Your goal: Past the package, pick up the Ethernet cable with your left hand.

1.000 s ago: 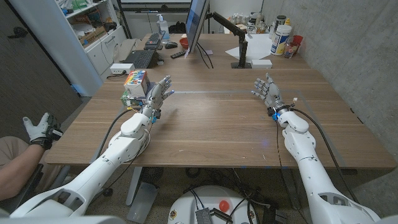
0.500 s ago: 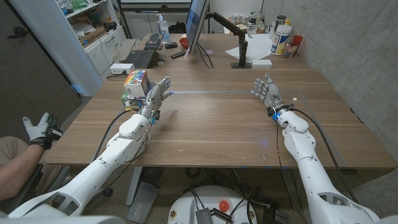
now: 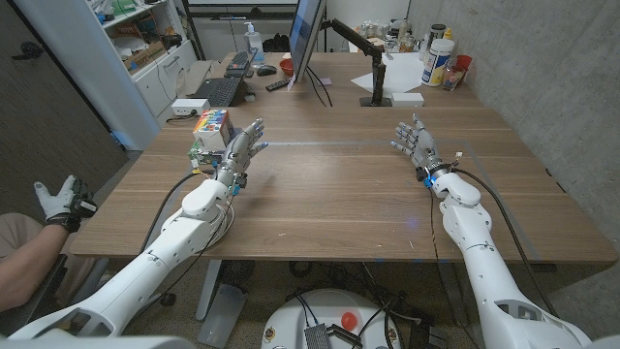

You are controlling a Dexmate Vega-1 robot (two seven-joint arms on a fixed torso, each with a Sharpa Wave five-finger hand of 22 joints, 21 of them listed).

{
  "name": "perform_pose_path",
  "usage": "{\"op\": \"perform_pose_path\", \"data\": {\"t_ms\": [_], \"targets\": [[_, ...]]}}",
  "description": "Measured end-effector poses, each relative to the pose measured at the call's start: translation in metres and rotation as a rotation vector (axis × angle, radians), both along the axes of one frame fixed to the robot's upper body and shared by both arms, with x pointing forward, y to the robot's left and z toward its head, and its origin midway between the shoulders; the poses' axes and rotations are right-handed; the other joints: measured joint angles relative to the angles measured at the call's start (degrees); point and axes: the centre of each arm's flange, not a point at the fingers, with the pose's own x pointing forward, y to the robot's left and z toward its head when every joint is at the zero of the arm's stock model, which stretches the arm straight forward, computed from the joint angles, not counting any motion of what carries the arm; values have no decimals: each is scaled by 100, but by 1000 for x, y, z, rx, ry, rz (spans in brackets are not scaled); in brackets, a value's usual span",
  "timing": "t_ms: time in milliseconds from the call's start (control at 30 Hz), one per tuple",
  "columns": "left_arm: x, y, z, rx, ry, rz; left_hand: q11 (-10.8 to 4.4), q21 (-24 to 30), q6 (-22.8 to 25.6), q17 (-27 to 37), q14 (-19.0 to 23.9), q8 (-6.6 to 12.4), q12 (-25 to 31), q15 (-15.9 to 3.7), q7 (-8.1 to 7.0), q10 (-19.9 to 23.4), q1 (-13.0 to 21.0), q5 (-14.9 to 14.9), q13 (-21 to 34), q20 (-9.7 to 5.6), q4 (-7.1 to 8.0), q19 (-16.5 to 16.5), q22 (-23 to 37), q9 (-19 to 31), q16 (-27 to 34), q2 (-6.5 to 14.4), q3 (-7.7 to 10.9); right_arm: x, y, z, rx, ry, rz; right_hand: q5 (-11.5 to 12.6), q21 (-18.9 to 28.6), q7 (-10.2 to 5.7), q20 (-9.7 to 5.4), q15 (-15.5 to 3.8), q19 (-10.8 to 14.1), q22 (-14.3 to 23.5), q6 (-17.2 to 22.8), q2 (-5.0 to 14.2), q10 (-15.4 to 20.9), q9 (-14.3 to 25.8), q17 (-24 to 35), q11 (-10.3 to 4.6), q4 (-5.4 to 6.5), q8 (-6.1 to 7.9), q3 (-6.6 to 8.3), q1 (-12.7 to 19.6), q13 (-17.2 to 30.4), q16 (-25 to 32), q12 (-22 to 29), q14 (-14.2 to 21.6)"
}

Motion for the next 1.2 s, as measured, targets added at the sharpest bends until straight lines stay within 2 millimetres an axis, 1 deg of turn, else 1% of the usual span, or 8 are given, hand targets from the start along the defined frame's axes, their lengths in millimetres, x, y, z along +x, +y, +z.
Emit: {"op": "perform_pose_path", "data": {"t_ms": [67,433,533,700,1033,1100,1200], "targets": [[-2,0,0,2,0,2,0,0,0,0,0,0,0,0,0,0,0,0,0,0,0,0,0,0,0,0,0,0,0,0,-1,0,1,0,0,-21,0,0,0,0,-21,0,0,0,0,0,0,0,0,0,0,0,0,0],[-10,0,1,11,-4,7,0,0,0,1,0,0,0,0,0,0,0,0,1,0,0,1,0,0,0,0,0,1,4,0,-10,-2,6,0,-37,-21,0,0,0,0,-20,0,0,0,0,0,0,0,0,0,0,0,0,0],[-12,0,0,14,-3,8,0,0,0,1,0,0,0,0,0,0,0,0,-25,0,-24,1,0,0,0,0,24,1,5,1,-11,-4,6,0,-37,-21,0,21,0,0,-20,0,0,0,0,0,0,0,0,0,0,0,0,-20],[-14,-1,-1,18,-3,7,0,0,0,1,-24,0,0,-25,0,0,0,0,-27,0,-24,1,0,0,0,0,24,1,5,1,-12,-4,6,0,-37,-20,0,-10,0,0,-20,0,0,0,0,0,0,0,0,0,0,0,0,-51],[-20,-2,-4,25,-3,5,0,0,0,1,-24,0,0,-25,-1,0,0,0,-27,0,-24,1,0,0,0,0,24,1,5,1,-14,-5,-1,0,-57,-10,0,-9,0,0,-31,0,1,0,0,0,0,0,0,0,0,0,0,-52],[-20,-2,-4,24,-3,6,0,0,0,2,-24,0,0,-25,-1,0,0,0,-27,0,-24,1,0,0,0,0,24,1,4,1,-15,-5,-1,0,-57,-10,0,10,0,0,-31,0,-31,0,0,-32,0,0,0,0,1,0,0,-71],[-23,-1,-5,26,-5,7,0,0,0,1,-24,0,0,-25,0,0,0,0,-27,0,-24,1,-1,0,0,0,24,1,4,1,-17,-5,-3,0,-78,-8,0,10,0,0,-34,0,-30,0,0,-32,0,0,0,0,0,0,0,-71]]}}
